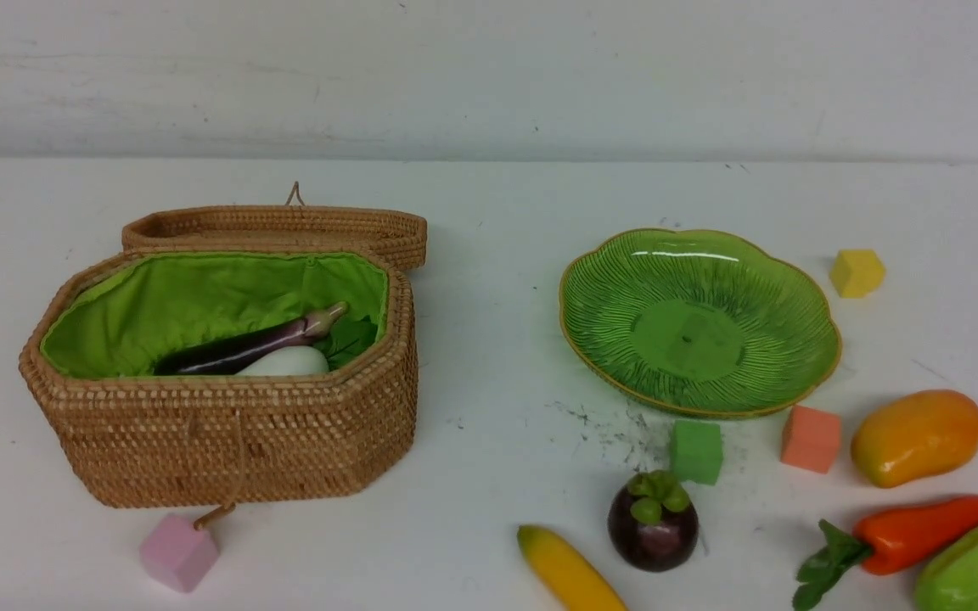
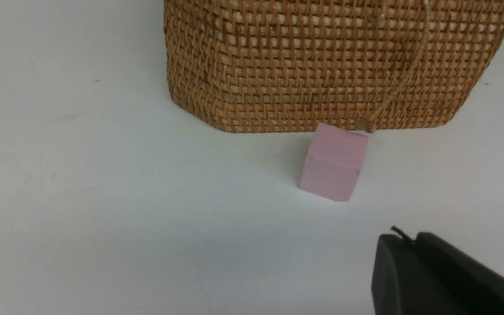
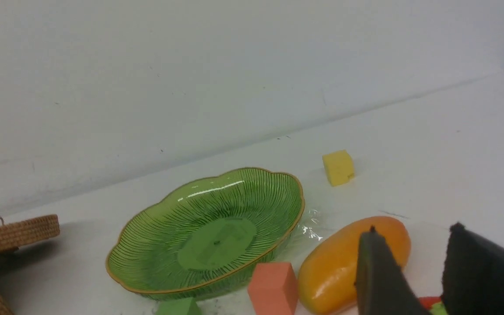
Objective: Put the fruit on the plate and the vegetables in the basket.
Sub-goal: Use the right arm to grab a banana and put it into the right plate
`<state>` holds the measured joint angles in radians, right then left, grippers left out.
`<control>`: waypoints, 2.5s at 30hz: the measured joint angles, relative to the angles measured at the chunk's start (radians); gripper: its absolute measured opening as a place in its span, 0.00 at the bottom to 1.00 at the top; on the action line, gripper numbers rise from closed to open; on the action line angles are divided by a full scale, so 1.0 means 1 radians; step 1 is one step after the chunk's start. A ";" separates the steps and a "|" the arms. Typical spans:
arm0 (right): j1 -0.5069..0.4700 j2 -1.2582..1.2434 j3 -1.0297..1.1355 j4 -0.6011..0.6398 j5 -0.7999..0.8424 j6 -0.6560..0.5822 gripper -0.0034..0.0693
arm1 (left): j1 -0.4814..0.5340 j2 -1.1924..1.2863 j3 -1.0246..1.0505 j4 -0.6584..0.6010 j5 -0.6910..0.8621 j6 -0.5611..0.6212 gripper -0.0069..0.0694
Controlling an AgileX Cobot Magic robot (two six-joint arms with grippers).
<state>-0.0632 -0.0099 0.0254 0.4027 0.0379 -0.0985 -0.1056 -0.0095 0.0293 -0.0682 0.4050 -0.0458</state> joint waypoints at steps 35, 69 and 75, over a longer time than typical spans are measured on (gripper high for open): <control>0.126 0.982 -0.832 0.225 0.945 -0.306 0.38 | 0.000 0.000 0.000 0.003 0.000 0.000 0.17; 0.863 1.734 -0.988 -0.245 0.653 0.484 0.67 | 0.000 0.000 0.000 0.004 0.000 0.000 0.21; 0.863 1.775 -0.995 -0.268 0.661 0.485 0.50 | 0.000 0.000 0.000 0.004 0.000 0.000 0.22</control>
<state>0.7993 1.7649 -0.9697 0.1350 0.6985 0.3864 -0.1056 -0.0095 0.0293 -0.0643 0.4050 -0.0458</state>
